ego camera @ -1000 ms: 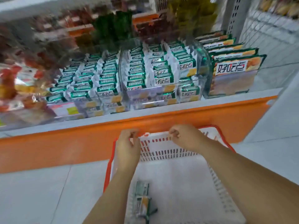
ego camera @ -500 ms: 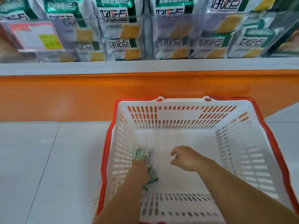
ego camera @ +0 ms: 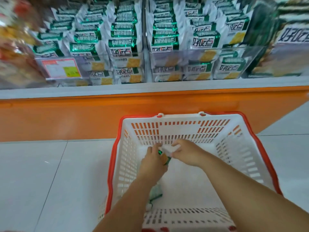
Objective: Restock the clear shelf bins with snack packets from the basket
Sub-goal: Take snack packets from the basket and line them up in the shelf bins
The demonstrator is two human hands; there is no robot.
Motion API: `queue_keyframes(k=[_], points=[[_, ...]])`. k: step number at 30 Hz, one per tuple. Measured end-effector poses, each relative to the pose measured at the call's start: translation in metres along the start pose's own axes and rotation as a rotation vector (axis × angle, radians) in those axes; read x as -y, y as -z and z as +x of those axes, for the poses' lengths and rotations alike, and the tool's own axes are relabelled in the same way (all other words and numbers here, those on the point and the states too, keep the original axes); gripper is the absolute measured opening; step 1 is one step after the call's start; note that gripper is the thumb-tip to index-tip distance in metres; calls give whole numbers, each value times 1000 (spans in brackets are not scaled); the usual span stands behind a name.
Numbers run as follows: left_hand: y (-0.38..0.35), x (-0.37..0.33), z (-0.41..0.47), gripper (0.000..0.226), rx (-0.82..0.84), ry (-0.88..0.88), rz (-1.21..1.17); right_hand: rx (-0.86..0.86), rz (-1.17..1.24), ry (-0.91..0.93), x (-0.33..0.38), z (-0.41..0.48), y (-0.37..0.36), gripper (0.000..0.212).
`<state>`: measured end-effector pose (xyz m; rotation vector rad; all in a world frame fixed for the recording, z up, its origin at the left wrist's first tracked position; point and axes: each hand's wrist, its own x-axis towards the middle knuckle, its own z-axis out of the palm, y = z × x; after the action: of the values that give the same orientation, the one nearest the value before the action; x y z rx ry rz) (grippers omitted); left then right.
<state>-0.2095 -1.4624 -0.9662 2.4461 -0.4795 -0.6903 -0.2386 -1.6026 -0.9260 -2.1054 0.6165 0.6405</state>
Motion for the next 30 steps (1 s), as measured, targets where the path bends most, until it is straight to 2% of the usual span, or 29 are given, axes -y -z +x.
queue_keyframes(k=[3,7,10,12,15,17,23,28,30], points=[[27,-40,-8,62,-109,-217,-59,-88,93,72,23,-25,30,35],[64,-80,-23,60,-227,-472,-139,-247,99,248,49,-67,76,32],[91,-103,-35,58,-313,-585,-244,-344,121,345,63,-99,109,29],[110,-120,-44,52,-327,-570,-333,-388,143,409,69,-119,128,27],[134,-144,-55,36,-254,-488,-491,-464,184,511,73,-141,149,25],[145,-158,-57,28,-205,-494,-537,-507,217,545,71,-150,157,24],[167,-202,-45,21,-222,-548,-371,-665,347,663,62,-148,177,28],[176,-246,-22,19,-265,-596,-294,-753,474,670,49,-137,202,28],[180,-262,-6,19,-323,-593,-255,-847,382,611,37,-131,210,40]])
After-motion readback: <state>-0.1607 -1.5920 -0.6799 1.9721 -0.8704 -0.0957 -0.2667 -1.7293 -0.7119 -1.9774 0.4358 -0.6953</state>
